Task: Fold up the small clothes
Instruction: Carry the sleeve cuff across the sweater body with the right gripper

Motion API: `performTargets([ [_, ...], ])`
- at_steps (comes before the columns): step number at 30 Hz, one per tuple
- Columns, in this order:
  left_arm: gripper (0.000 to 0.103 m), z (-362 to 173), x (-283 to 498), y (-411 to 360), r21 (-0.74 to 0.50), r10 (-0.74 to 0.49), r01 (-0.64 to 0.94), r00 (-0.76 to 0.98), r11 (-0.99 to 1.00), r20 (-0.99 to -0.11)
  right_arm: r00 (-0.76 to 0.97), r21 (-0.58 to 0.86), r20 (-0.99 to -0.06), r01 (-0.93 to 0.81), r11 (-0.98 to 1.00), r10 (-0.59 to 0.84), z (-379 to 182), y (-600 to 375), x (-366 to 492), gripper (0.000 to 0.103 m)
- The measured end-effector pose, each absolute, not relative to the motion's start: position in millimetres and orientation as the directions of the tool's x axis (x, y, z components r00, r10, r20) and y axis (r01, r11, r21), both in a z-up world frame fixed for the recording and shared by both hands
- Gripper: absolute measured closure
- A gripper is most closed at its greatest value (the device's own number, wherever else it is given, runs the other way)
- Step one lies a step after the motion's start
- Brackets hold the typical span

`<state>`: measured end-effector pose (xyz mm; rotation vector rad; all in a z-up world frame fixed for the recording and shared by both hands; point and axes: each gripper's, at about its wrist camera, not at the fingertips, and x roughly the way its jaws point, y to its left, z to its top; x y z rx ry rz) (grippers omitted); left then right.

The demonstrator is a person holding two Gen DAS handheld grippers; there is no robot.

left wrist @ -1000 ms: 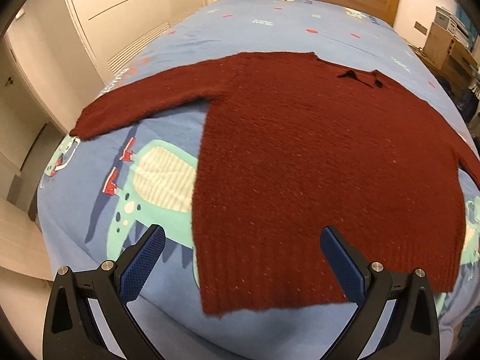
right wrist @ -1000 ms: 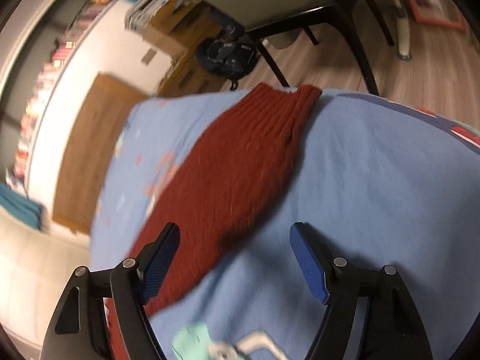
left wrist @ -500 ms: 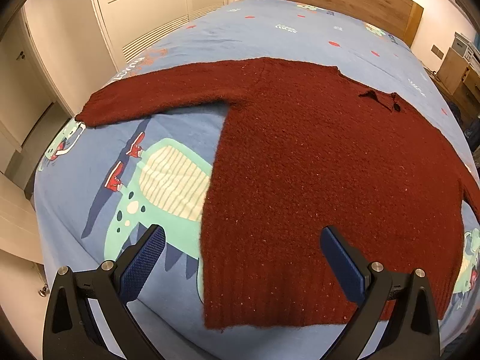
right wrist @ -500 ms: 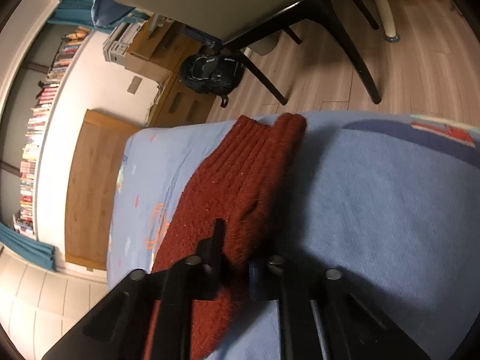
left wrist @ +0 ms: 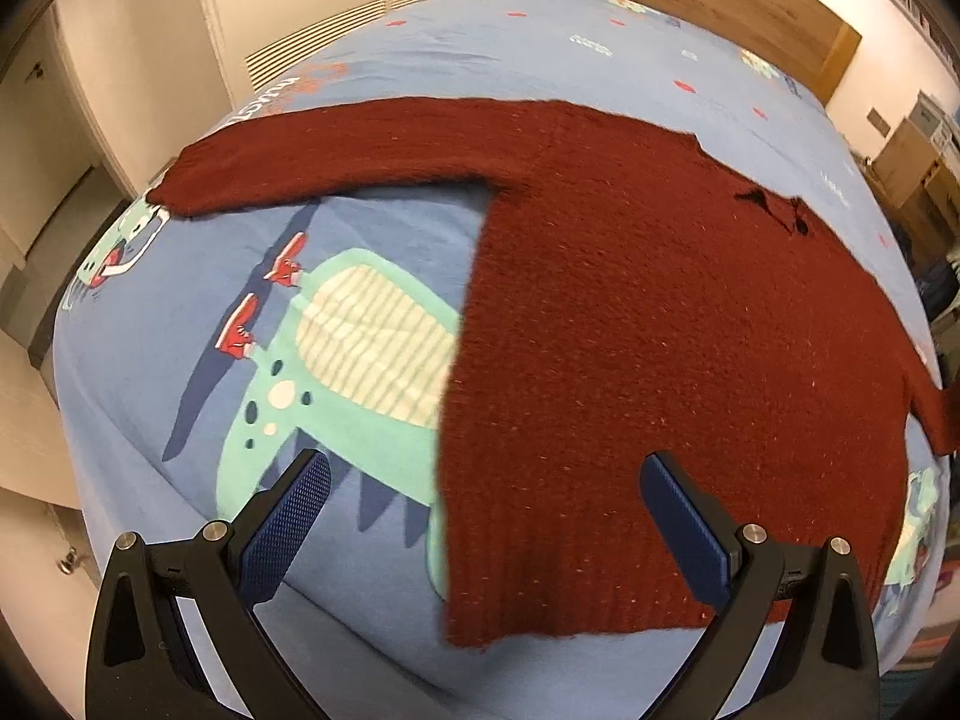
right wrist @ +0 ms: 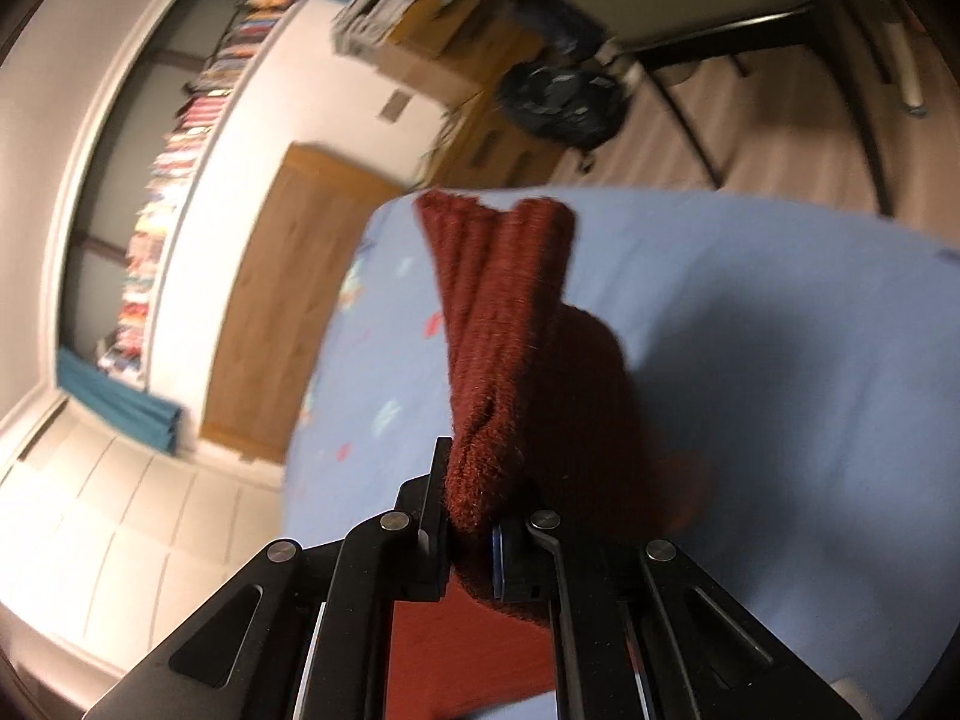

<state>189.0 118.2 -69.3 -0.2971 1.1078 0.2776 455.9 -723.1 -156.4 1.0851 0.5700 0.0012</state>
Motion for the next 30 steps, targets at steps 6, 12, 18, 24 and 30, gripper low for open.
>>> performTargets([
  [6, 0.001, -60, 173, 139, -0.118, 0.067, -0.359, 0.462, 0.926, -0.884, 0.820, 0.865, -0.387, 0.165, 0.474, 0.421, -129, -632, 485, 0.094],
  [12, 0.001, -60, 162, 162, -0.148, 0.029, -0.338, 0.467, 0.929, -0.884, 0.750, 0.880, -0.345, 0.049, 0.473, 0.564, -95, -533, 511, 0.094],
  [18, 0.001, -64, 153, 182, -0.175, 0.011, -0.359, 0.461, 0.917, -0.887, 0.662, 0.886, -0.307, -0.062, 0.459, 0.683, -72, -433, 528, 0.094],
  [24, 0.001, -68, 142, 205, -0.191, 0.012, -0.392, 0.460, 0.900, -0.888, 0.583, 0.883, -0.291, -0.142, 0.448, 0.758, -67, -355, 532, 0.094],
  [30, 0.001, -70, 136, 219, -0.183, 0.039, -0.416, 0.471, 0.891, -0.881, 0.508, 0.836, -0.353, -0.206, 0.509, 0.786, -82, -283, 528, 0.094],
])
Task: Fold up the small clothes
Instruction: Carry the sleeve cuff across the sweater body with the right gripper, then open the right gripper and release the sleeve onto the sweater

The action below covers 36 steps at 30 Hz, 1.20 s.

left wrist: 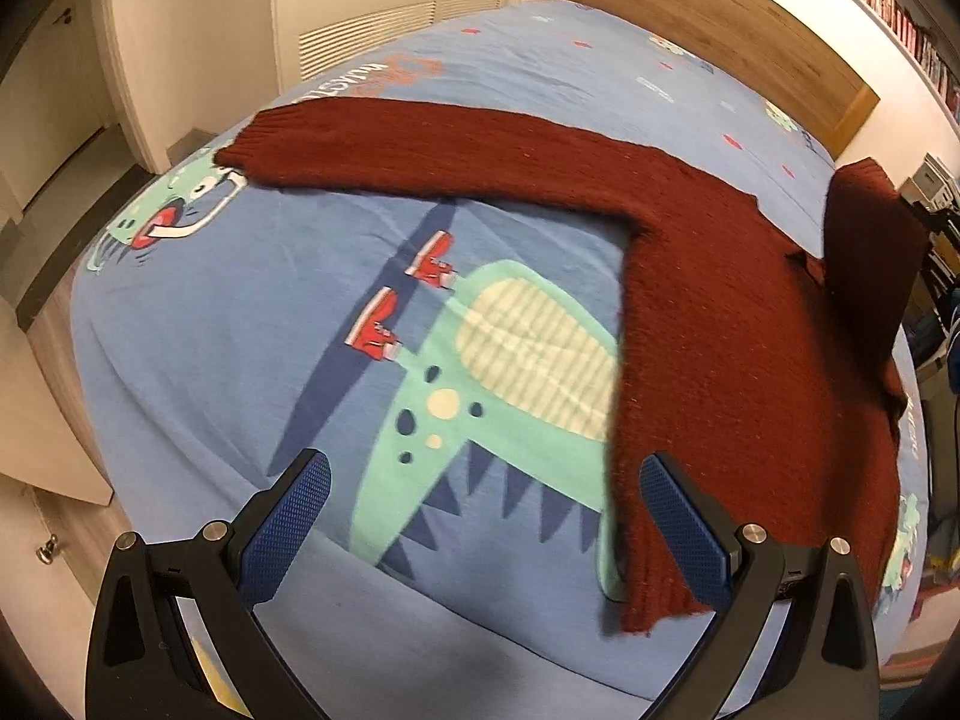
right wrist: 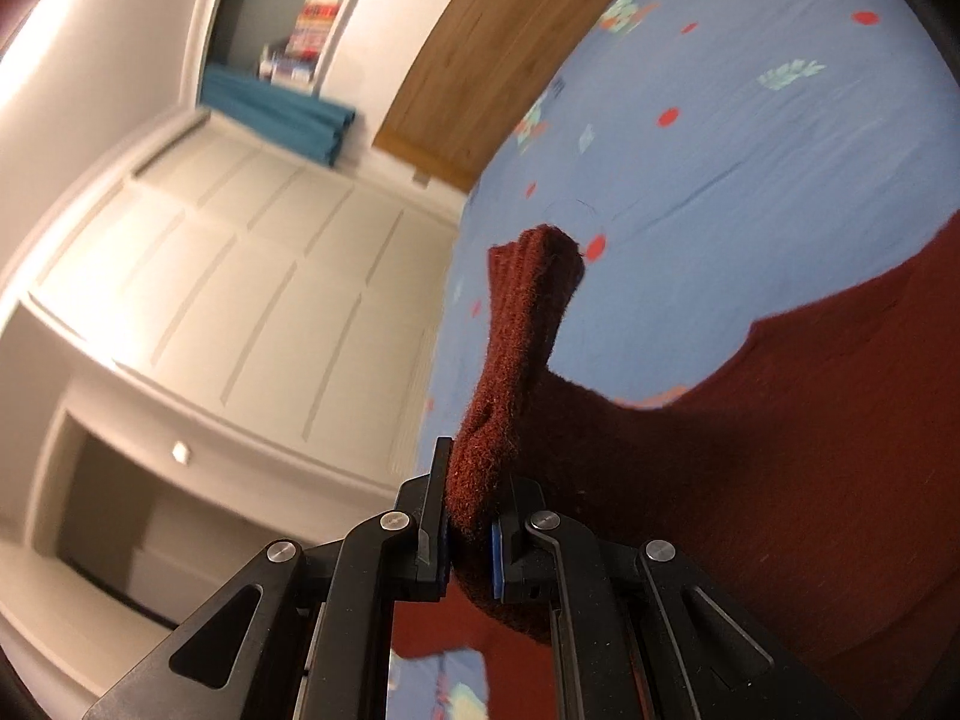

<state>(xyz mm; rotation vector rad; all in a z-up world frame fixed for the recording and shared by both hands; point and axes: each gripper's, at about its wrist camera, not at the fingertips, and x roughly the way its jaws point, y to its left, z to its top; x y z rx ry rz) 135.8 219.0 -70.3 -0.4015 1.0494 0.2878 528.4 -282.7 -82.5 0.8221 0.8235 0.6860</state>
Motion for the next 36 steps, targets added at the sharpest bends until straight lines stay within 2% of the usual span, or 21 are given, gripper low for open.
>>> performTargets([
  [6, 0.001, -76, 131, 228, -0.171, 0.067, -0.446, 0.470, 0.879, -0.880, 0.437, 0.790, -0.434, -0.236, 0.566, 0.788, -116, -227, 523, 0.093],
  [12, 0.001, -84, 128, 229, -0.168, 0.069, -0.454, 0.461, 0.875, -0.885, 0.351, 0.648, -0.613, -0.290, 0.704, 0.708, -170, -168, 495, 0.091],
  [14, 0.001, -84, 127, 229, -0.169, 0.074, -0.455, 0.469, 0.874, -0.880, 0.321, 0.601, -0.662, -0.311, 0.736, 0.677, -190, -160, 484, 0.088],
  [17, 0.001, -81, 125, 229, -0.178, 0.078, -0.453, 0.491, 0.873, -0.868, 0.296, 0.537, -0.724, -0.326, 0.778, 0.623, -209, -142, 476, 0.074],
  [18, 0.001, -79, 126, 229, -0.180, 0.078, -0.451, 0.496, 0.874, -0.865, 0.291, 0.525, -0.736, -0.327, 0.786, 0.612, -215, -137, 471, 0.067],
  [21, 0.001, -75, 130, 228, -0.187, 0.061, -0.433, 0.498, 0.882, -0.865, 0.297, 0.496, -0.745, -0.353, 0.794, 0.597, -210, -127, 464, 0.055],
  [26, 0.001, -73, 137, 226, -0.193, 0.040, -0.415, 0.491, 0.889, -0.870, 0.326, 0.458, -0.722, -0.434, 0.776, 0.610, -179, -127, 457, 0.054],
  [31, 0.001, -70, 138, 226, -0.203, 0.033, -0.407, 0.504, 0.891, -0.863, 0.461, 0.323, -0.747, -0.379, 0.867, 0.479, -166, -170, 470, 0.054],
  [36, 0.001, -70, 140, 235, -0.235, 0.005, -0.411, 0.506, 0.881, -0.863, 0.471, 0.218, -0.810, -0.312, 0.925, 0.350, -196, -178, 487, 0.054],
])
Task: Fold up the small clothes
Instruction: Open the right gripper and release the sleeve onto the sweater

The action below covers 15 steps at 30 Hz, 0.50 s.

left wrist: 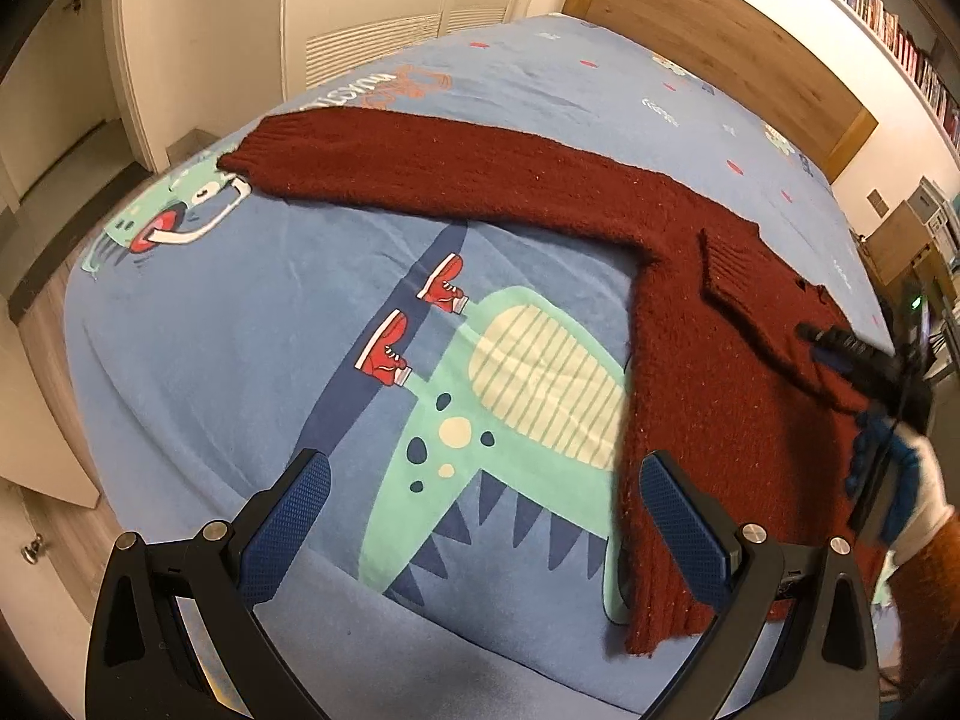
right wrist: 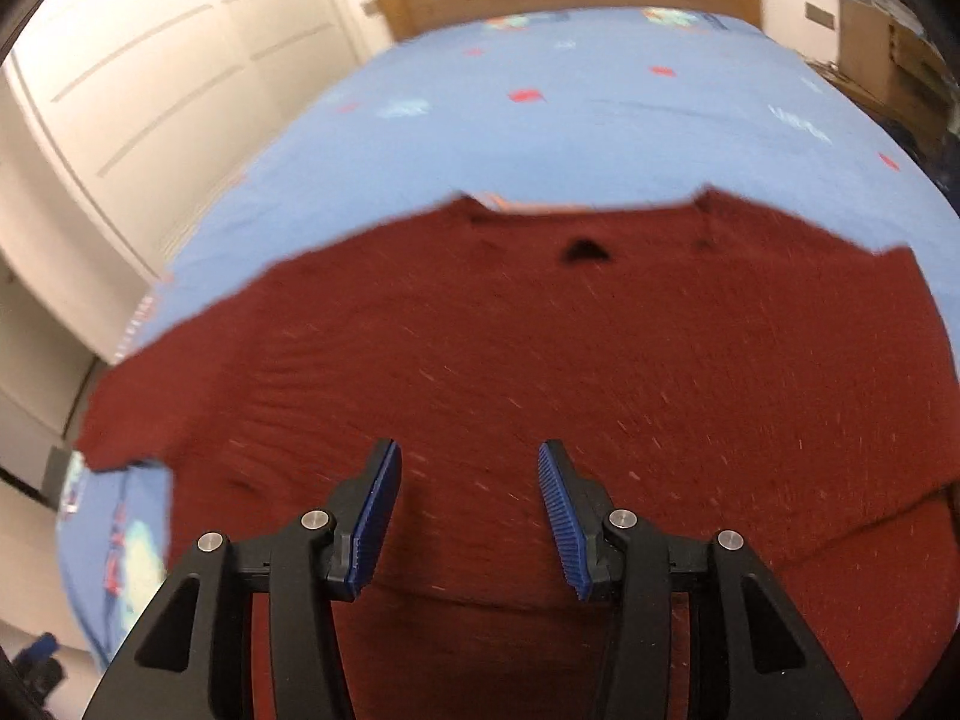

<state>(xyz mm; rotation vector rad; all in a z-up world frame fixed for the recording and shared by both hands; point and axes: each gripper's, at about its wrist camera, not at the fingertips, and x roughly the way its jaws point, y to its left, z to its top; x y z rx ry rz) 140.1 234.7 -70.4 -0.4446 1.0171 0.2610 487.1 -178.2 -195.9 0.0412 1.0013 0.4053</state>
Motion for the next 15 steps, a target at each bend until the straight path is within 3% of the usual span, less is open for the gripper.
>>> performTargets([
  [2, 0.001, -70, 142, 238, -0.242, 0.001, -0.412, 0.507, 0.878, -0.862, 0.466, 0.189, -0.823, -0.315, 0.930, 0.325, -210, -172, 486, 0.053],
  [6, 0.001, -65, 144, 242, -0.224, 0.036, -0.424, 0.524, 0.878, -0.851, 0.478, 0.149, -0.823, -0.343, 0.927, 0.309, -222, -146, 471, 0.039],
  [12, 0.001, -56, 145, 256, -0.241, 0.075, -0.447, 0.582, 0.862, -0.810, 0.469, 0.187, -0.795, -0.413, 0.891, 0.384, -212, -119, 455, 0.039],
  [15, 0.001, -59, 151, 262, -0.245, 0.062, -0.443, 0.573, 0.862, -0.817, 0.492, 0.138, -0.803, -0.395, 0.908, 0.336, -215, -116, 456, 0.040],
])
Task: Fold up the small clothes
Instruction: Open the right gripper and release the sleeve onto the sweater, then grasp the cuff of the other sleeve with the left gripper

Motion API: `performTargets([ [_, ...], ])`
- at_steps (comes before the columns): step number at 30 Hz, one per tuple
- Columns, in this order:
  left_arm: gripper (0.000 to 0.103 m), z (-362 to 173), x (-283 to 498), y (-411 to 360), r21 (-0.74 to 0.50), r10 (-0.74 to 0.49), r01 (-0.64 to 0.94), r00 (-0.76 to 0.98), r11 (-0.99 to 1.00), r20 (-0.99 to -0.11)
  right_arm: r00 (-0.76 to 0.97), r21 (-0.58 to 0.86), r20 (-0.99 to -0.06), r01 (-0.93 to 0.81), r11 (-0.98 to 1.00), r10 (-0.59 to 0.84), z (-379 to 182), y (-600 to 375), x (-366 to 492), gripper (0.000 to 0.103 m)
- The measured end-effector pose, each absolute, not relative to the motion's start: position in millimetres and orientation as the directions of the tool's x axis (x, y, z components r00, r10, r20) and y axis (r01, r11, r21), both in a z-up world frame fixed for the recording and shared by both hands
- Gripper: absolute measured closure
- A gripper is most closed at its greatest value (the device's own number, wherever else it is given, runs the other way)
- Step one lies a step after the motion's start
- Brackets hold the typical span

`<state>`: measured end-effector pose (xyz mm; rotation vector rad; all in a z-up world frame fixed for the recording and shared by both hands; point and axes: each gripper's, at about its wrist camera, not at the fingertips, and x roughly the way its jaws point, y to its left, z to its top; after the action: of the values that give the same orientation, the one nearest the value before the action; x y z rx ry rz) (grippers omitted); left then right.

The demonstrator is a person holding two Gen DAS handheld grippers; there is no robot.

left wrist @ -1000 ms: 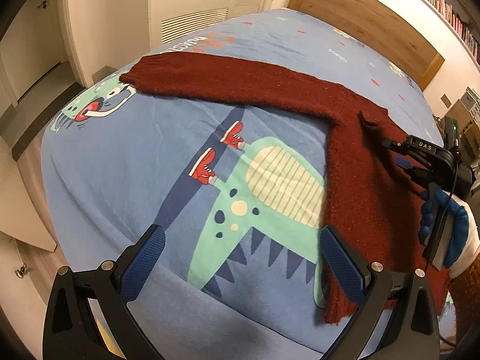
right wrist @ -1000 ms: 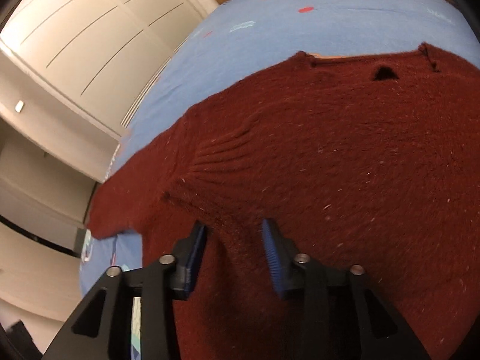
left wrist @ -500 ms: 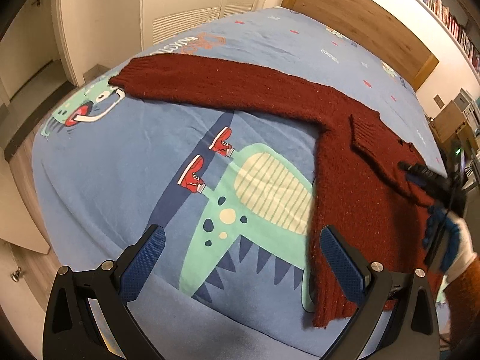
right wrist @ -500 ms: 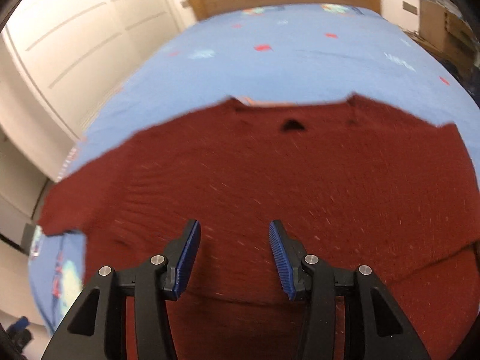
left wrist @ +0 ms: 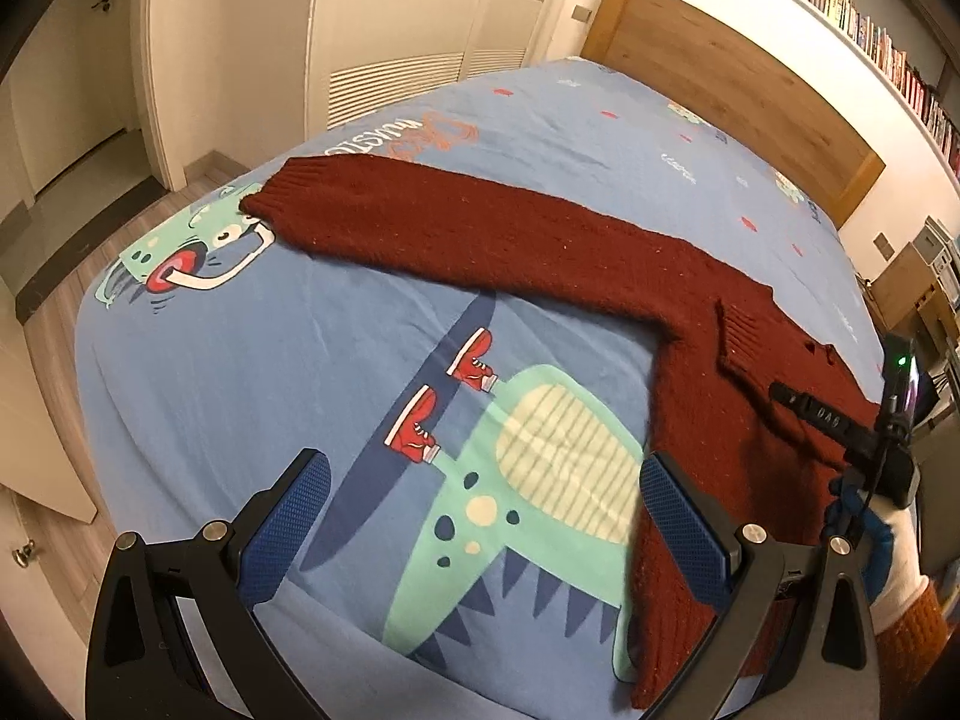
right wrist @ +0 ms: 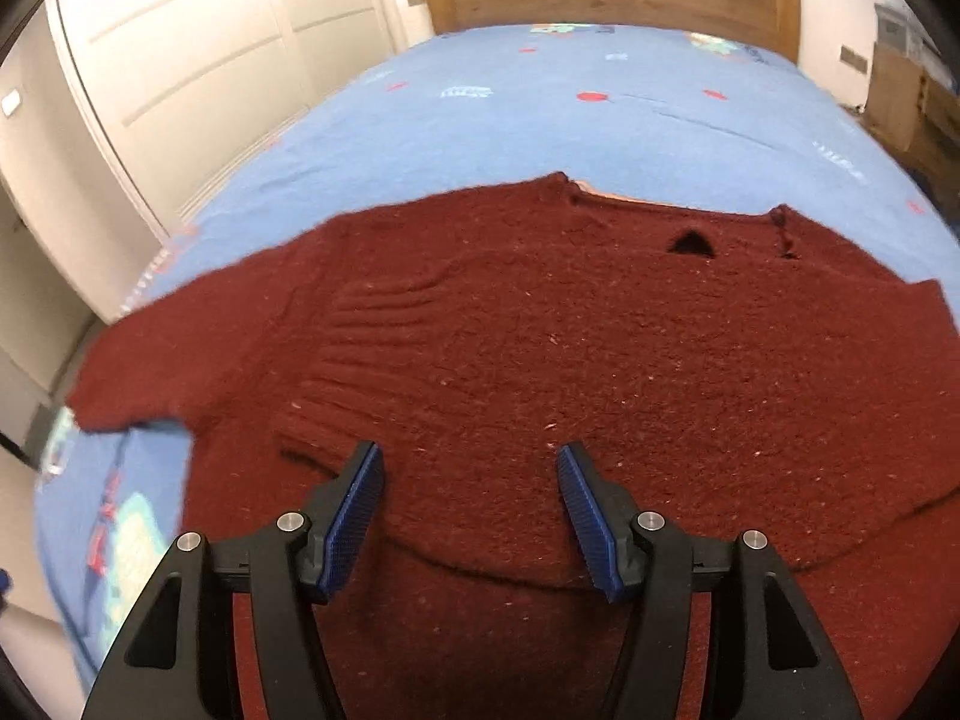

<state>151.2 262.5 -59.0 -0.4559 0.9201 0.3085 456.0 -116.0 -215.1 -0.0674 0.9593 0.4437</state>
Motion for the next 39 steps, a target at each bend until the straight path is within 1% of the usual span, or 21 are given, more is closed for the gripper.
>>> performTargets([
  [2, 0.001, -61, 154, 264, -0.257, 0.035, -0.425, 0.568, 0.868, -0.823, 0.466, 0.137, -0.821, -0.400, 0.906, 0.330, -225, -106, 456, 0.039],
  [4, 0.001, -61, 156, 267, -0.272, 0.017, -0.409, 0.578, 0.871, -0.816, 0.439, 0.165, -0.823, -0.423, 0.891, 0.361, -228, -98, 454, 0.039],
  [6, 0.001, -62, 160, 269, -0.278, 0.010, -0.405, 0.580, 0.871, -0.815, 0.403, 0.219, -0.816, -0.447, 0.867, 0.414, -222, -96, 452, 0.039],
  [9, 0.001, -68, 165, 276, -0.295, -0.006, -0.413, 0.573, 0.862, -0.820, 0.403, 0.257, -0.797, -0.448, 0.856, 0.451, -211, -97, 451, 0.039],
  [17, 0.002, -89, 172, 302, -0.316, -0.013, -0.451, 0.557, 0.835, -0.830, 0.456, 0.257, -0.765, -0.430, 0.866, 0.454, -177, -124, 425, 0.040],
  [25, 0.003, -101, 189, 346, -0.339, 0.008, -0.515, 0.558, 0.787, -0.830, 0.475, 0.254, -0.765, -0.398, 0.882, 0.435, -171, -156, 401, 0.040],
  [27, 0.005, -105, 197, 364, -0.349, 0.016, -0.538, 0.560, 0.767, -0.828, 0.476, 0.254, -0.768, -0.388, 0.886, 0.428, -172, -163, 398, 0.039],
  [31, 0.016, -119, 210, 395, -0.381, 0.008, -0.579, 0.557, 0.721, -0.831, 0.481, 0.252, -0.771, -0.370, 0.894, 0.417, -174, -178, 394, 0.040],
  [34, 0.020, -133, 217, 417, -0.415, -0.005, -0.609, 0.559, 0.676, -0.829, 0.490, 0.241, -0.772, -0.363, 0.900, 0.404, -174, -186, 394, 0.040],
  [35, 0.024, -137, 218, 424, -0.430, -0.012, -0.619, 0.561, 0.658, -0.828, 0.494, 0.238, -0.772, -0.360, 0.902, 0.400, -173, -188, 393, 0.040],
  [37, 0.027, -147, 217, 438, -0.481, -0.039, -0.633, 0.580, 0.607, -0.814, 0.499, 0.238, -0.771, -0.351, 0.906, 0.396, -173, -194, 394, 0.040],
  [39, 0.027, -152, 213, 450, -0.546, -0.055, -0.633, 0.624, 0.549, -0.779, 0.503, 0.236, -0.772, -0.339, 0.911, 0.388, -174, -201, 395, 0.040],
])
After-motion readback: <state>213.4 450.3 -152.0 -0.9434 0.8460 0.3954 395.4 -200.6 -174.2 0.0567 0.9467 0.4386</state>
